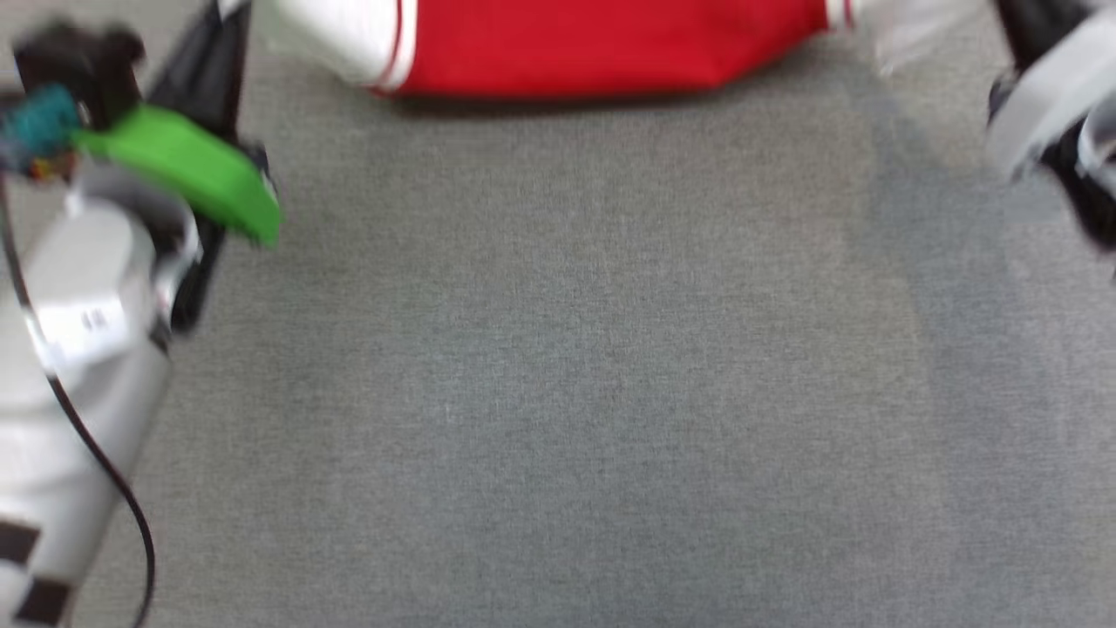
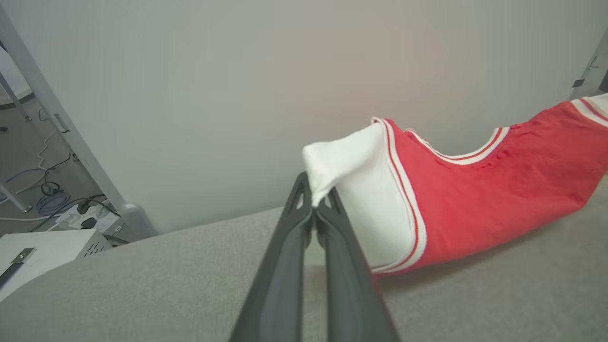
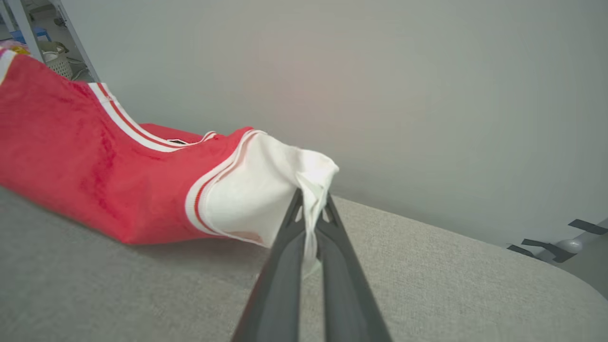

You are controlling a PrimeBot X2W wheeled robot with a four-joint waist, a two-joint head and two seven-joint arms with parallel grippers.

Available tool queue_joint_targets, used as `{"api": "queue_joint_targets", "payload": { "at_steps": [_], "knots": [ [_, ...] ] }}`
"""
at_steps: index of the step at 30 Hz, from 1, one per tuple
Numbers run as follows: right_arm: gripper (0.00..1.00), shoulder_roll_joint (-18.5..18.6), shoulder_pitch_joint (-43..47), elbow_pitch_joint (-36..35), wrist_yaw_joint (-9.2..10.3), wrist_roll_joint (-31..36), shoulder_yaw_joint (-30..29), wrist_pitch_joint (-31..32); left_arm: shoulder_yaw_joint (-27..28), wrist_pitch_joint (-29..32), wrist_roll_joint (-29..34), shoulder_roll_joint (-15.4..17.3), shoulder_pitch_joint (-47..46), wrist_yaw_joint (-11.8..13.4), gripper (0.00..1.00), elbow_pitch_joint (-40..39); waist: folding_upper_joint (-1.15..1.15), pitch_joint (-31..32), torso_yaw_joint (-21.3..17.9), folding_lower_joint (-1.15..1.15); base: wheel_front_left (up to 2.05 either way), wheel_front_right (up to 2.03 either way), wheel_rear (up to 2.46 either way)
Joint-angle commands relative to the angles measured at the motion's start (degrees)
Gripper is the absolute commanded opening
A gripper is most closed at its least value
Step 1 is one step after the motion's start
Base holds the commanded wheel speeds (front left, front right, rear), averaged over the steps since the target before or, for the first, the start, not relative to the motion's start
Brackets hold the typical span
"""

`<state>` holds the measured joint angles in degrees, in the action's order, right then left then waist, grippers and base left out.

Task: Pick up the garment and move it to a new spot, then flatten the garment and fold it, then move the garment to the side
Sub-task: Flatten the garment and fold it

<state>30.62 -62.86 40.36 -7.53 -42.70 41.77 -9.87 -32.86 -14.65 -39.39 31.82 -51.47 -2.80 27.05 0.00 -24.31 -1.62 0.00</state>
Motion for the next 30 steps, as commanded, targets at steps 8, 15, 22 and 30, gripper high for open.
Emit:
{"api": "queue_joint_targets", "payload": {
  "at_steps": [8,15,22,30],
  "knots": [
    [0.00,3.37,19.44,-5.04,0.04,-4.69,2.81,-0.38,1.74,-0.34,-3.34,0.95,23.42,3.65,0.00,-7.93,0.00,11.38,0.58,0.00,0.00,0.00,0.00],
    [0.00,5.11,33.76,-7.45,0.04,-6.82,1.62,-0.94,2.91,-0.34,-6.19,0.96,37.65,6.94,0.00,-10.37,0.00,15.52,0.78,0.00,0.00,0.00,0.00],
    [0.00,5.77,45.20,-8.91,0.04,-7.24,-3.03,-1.03,5.25,-0.34,-7.67,0.86,47.56,9.38,0.00,-11.74,0.00,18.37,0.85,0.00,0.00,0.00,0.00],
    [0.00,6.18,58.96,-12.58,0.04,-6.35,-10.82,0.12,6.50,-0.35,-7.92,-0.58,55.72,10.59,0.00,-12.22,0.00,20.00,1.31,0.00,0.00,0.00,0.00]
  ]
}}
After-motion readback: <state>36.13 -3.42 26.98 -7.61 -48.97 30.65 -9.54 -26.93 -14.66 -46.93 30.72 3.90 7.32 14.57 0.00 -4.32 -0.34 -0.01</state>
